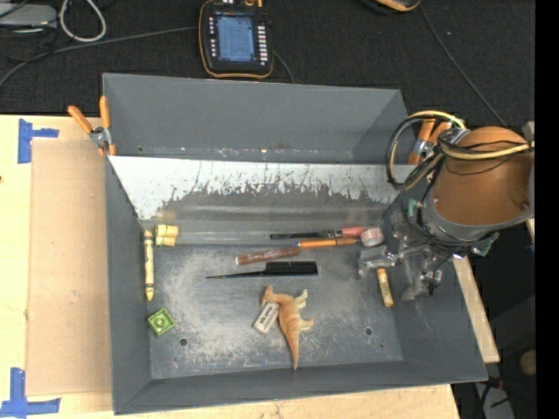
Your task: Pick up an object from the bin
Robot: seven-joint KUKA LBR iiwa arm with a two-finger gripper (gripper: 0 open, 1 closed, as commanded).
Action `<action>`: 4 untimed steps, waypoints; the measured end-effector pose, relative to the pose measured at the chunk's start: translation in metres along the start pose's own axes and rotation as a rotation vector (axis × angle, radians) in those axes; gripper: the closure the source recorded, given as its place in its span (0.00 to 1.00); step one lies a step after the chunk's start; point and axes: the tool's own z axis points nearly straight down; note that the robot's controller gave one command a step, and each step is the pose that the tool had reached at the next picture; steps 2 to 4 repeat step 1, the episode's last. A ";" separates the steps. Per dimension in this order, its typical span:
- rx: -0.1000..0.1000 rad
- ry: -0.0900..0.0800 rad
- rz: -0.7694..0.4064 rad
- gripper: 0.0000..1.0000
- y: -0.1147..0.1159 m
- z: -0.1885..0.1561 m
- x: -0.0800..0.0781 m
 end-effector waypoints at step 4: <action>-0.002 -0.002 -0.190 1.00 -0.015 0.030 -0.021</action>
Offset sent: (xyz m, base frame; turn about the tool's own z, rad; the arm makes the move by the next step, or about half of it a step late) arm 0.0000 0.0000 0.0000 0.0000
